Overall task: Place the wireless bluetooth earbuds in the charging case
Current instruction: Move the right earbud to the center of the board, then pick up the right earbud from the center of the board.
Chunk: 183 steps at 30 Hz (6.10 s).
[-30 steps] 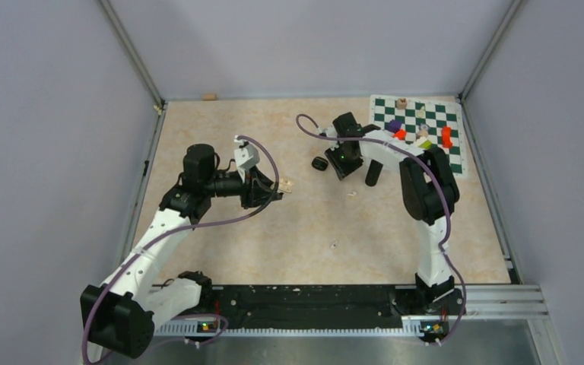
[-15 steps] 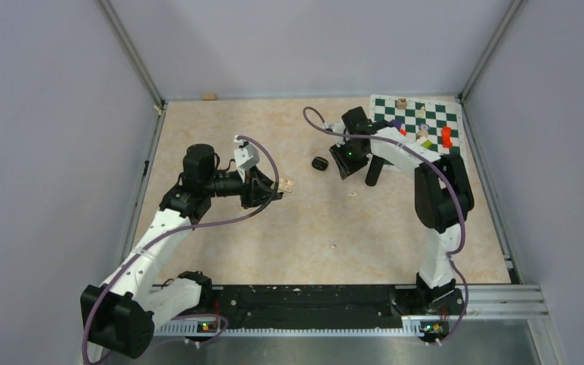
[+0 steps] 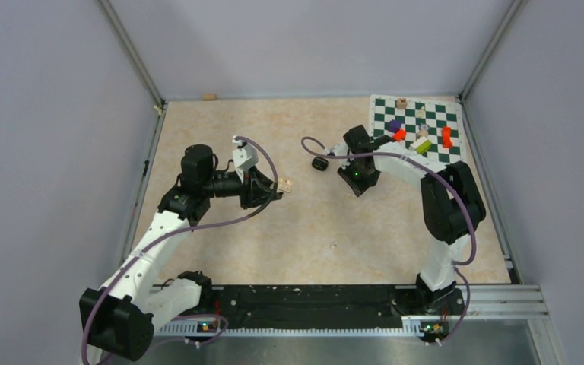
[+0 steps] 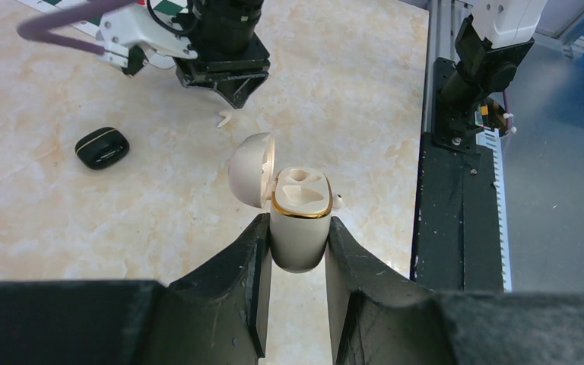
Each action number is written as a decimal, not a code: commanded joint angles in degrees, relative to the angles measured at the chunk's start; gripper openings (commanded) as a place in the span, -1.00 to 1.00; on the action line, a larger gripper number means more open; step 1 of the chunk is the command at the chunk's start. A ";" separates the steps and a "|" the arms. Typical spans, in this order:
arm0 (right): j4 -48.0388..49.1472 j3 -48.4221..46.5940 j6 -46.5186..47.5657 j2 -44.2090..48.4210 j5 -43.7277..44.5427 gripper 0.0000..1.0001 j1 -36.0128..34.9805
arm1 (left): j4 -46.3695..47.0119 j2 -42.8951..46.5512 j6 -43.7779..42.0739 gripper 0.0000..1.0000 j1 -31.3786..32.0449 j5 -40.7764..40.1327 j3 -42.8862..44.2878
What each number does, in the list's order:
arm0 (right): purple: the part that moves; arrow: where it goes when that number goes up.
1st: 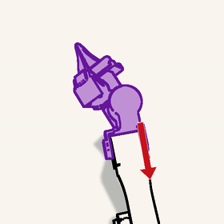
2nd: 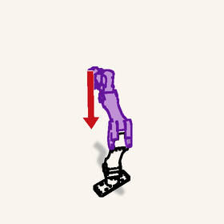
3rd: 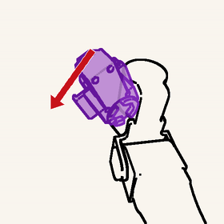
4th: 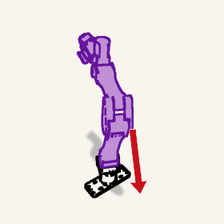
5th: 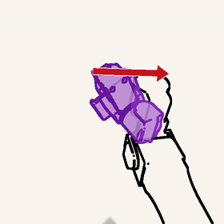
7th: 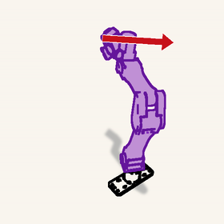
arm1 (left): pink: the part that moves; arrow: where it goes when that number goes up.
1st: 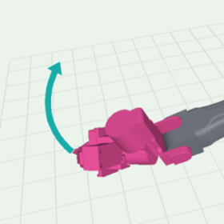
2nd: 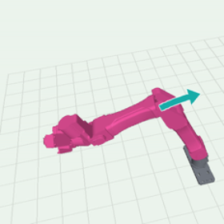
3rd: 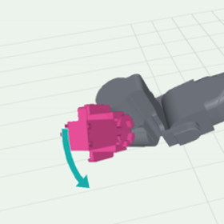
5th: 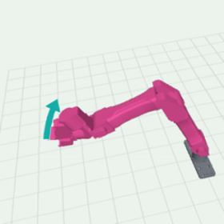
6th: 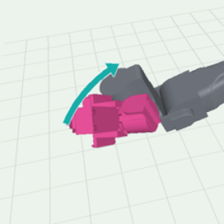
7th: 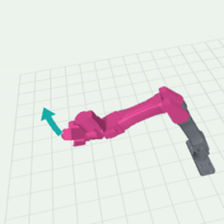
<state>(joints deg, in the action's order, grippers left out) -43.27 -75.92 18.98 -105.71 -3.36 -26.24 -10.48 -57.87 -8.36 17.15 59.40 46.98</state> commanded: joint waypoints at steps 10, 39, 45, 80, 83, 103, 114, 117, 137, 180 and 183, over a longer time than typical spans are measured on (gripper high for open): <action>5.50 3.44 1.93 -0.30 7.21 -0.55 -3.64 | 2.48 1.40 0.63 -1.00 -0.39 1.57 0.01; 15.52 -5.15 2.93 -8.41 16.91 -0.55 -6.70 | 2.56 1.99 0.68 -1.00 -0.69 2.04 -0.13; 15.42 -4.73 3.88 -8.47 17.70 -0.50 -6.96 | 2.57 1.89 0.60 -1.00 -0.63 2.29 -0.17; 19.80 -10.61 2.70 -13.98 26.34 -0.45 -6.81 | 2.65 2.14 0.86 -1.00 -0.76 2.73 -0.07; 19.76 -11.71 1.76 -14.17 24.76 -0.45 -6.52 | 2.66 2.40 0.81 -1.00 -0.71 2.74 -0.14; 1.36 -26.25 -1.70 -16.10 -4.20 -0.38 1.22 | 2.66 2.49 1.04 -1.00 -0.91 3.35 0.13; -3.14 -30.43 -4.25 -22.33 -8.51 -0.34 2.34 | 2.66 2.59 1.02 -1.00 -0.97 3.44 -0.05; -3.23 -30.21 -4.23 -22.69 -8.59 -0.34 2.68 | 2.66 2.48 0.90 -1.00 -1.06 3.48 0.00; -7.00 -23.36 4.92 -12.68 1.51 -0.25 2.66 | 2.83 2.24 0.85 -1.00 -1.15 3.47 -0.40; 4.26 -14.40 4.26 -4.99 0.09 -0.65 -0.54 | 3.01 2.41 1.18 -1.00 -1.33 3.13 -0.25; 4.10 -14.38 4.65 -0.65 1.32 -0.65 -1.64 | 3.48 2.13 1.62 -1.00 -1.27 0.12 -0.35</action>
<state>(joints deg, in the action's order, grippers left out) -40.56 -89.62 23.42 -115.87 -1.67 -25.96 -10.24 -56.71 -7.42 16.14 61.67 46.70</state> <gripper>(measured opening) 0.189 0.330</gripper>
